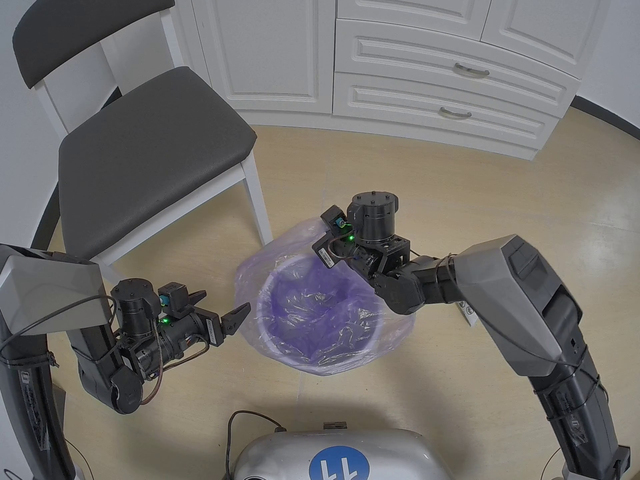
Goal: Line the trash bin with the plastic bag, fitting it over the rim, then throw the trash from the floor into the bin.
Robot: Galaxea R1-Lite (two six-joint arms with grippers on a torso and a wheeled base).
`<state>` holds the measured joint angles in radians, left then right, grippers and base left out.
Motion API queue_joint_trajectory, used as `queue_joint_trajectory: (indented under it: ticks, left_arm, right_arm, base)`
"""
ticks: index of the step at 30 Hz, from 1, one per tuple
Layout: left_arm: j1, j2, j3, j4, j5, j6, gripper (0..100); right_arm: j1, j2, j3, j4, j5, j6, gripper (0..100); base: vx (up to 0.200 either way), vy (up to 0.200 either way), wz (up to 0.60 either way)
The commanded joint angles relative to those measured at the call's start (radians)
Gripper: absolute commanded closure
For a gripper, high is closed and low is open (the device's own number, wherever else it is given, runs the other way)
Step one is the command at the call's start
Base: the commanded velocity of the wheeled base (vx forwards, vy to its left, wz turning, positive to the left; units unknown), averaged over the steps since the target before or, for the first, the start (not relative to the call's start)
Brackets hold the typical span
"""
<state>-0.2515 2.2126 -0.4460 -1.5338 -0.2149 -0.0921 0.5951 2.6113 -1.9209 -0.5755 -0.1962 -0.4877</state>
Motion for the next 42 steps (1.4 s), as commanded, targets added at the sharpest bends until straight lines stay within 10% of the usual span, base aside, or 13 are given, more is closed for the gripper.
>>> queue_joint_trajectory:
  ticks: [1, 19, 20, 35, 42]
  left_arm:
    - [-0.002, 0.012, -0.007, 0.000, 0.000, -0.001, 0]
    - [-0.005, 0.021, -0.019, 0.000, 0.023, -0.005, 0]
    - [-0.005, 0.021, -0.019, 0.000, 0.023, -0.005, 0]
    - [-0.005, 0.042, -0.028, 0.000, 0.023, -0.003, 0]
    - [-0.005, 0.065, -0.042, 0.000, 0.025, -0.003, 0]
  right_arm:
    - [-0.024, 0.112, -0.079, 0.009, -0.017, 0.031, 100]
    - [-0.078, 0.039, -0.079, -0.018, -0.016, 0.136, 100]
    - [-0.083, 0.039, -0.079, -0.015, -0.016, 0.136, 0]
    - [-0.077, -0.183, 0.040, 0.266, 0.040, 0.178, 0]
    - [-0.070, -0.313, 0.057, 0.571, 0.072, 0.376, 0]
  base:
    - [0.000, 0.000, 0.00]
    - [0.000, 0.000, 0.00]
    - [0.000, 0.000, 0.00]
    - [0.000, 0.000, 0.00]
    - [0.000, 0.000, 0.00]
